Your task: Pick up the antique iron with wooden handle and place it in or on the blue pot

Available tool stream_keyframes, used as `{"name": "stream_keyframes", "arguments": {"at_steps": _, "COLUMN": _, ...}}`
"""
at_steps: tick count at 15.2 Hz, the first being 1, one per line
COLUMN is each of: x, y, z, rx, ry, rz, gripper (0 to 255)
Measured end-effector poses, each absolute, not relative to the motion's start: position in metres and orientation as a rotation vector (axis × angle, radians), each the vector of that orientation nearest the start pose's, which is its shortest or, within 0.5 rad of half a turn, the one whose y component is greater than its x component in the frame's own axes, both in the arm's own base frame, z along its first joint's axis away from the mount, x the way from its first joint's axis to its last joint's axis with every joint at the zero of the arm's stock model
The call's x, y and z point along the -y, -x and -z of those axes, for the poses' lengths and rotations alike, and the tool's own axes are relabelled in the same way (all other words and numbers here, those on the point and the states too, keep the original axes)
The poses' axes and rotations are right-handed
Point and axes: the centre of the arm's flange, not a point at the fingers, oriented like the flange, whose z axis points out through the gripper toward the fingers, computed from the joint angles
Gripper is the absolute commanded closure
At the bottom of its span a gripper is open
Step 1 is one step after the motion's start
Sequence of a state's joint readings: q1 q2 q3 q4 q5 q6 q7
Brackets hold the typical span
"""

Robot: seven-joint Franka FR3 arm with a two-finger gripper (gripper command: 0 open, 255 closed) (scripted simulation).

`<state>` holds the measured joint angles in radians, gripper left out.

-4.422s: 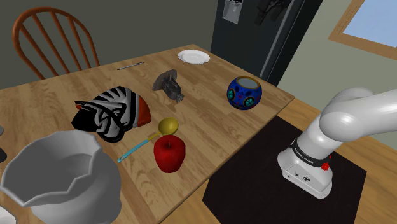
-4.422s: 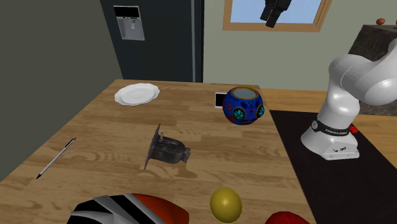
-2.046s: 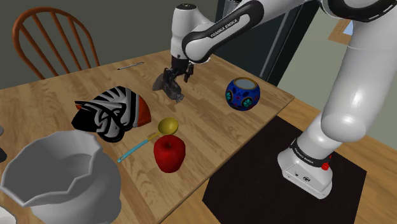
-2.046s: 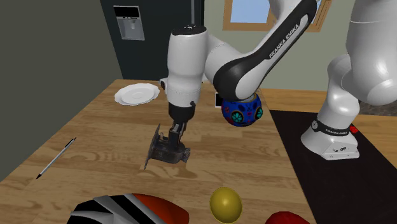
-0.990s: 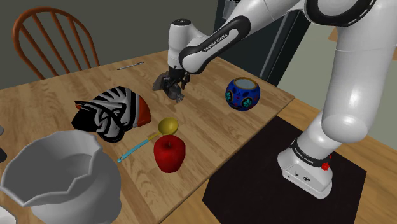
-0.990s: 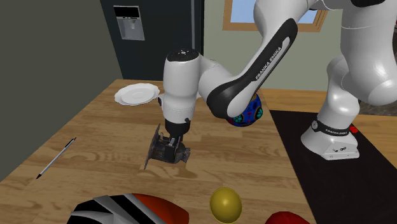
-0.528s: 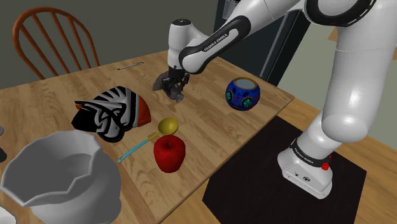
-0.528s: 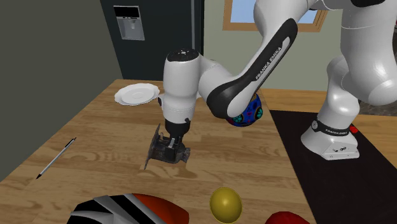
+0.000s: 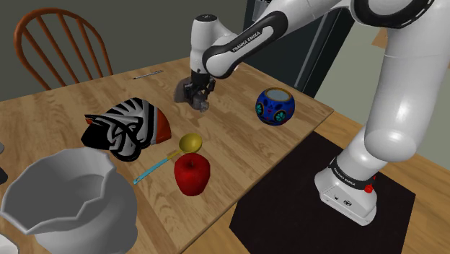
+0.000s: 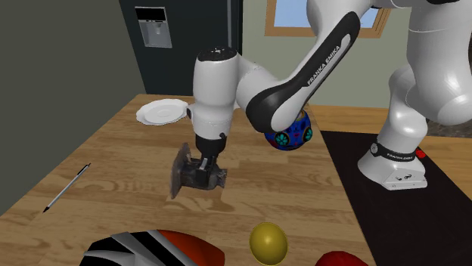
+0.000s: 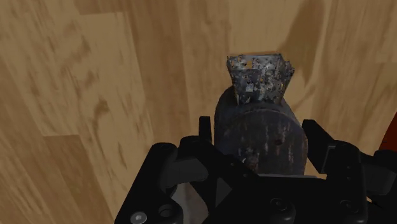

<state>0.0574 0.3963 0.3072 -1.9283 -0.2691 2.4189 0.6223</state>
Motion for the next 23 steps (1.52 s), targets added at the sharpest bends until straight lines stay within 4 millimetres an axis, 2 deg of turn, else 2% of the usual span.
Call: {"name": "stream_keyframes", "arguments": {"at_steps": 23, "x": -0.214, "y": -0.596, "z": -0.424, "rx": -0.15, "ry": 3.138, "rz": 0.222, "gripper": 255}}
